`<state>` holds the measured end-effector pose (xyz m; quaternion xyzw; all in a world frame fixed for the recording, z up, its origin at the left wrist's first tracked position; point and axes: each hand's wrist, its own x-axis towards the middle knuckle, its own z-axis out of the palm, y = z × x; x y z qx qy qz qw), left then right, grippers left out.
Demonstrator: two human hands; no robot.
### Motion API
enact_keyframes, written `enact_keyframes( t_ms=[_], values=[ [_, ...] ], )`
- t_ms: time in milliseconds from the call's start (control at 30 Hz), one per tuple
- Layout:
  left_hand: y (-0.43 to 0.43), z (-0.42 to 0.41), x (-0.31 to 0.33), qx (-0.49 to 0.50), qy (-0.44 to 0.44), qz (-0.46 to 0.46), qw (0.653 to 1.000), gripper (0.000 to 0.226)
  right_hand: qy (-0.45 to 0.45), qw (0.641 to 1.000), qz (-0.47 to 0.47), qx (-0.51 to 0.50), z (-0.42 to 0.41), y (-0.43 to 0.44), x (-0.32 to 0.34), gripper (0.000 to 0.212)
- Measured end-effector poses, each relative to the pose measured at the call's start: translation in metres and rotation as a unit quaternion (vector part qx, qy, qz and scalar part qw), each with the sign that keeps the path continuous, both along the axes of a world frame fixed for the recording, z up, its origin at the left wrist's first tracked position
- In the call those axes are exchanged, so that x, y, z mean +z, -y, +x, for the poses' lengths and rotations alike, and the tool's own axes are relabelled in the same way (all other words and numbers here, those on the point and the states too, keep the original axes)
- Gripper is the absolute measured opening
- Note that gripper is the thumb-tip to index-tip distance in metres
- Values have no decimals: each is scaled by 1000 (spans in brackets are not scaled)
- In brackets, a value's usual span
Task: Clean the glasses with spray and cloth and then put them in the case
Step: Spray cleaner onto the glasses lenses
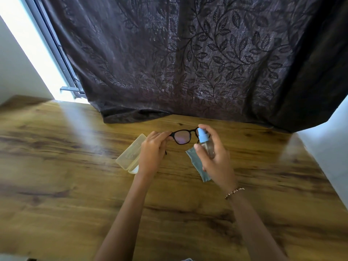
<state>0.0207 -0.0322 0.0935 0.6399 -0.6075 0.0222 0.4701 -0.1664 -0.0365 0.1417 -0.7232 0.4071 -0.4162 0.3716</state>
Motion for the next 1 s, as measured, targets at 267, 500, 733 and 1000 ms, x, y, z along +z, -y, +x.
enact_keyframes(
  t_ms=[267,500,733,1000],
  values=[
    [0,0,3,-6,13,-12,1000,22,-113,987,-110,-20,17,-2,1,50],
    [0,2,0,-12,1,-9,1000,21,-99,994,-23,-31,17,-3,-6,42],
    [0,2,-1,4,-5,-1,1000,19,37,995,94,13,17,-5,-12,39],
    [0,3,-2,-3,-1,-10,1000,20,-67,998,-15,8,21,-4,-12,45]
  ],
)
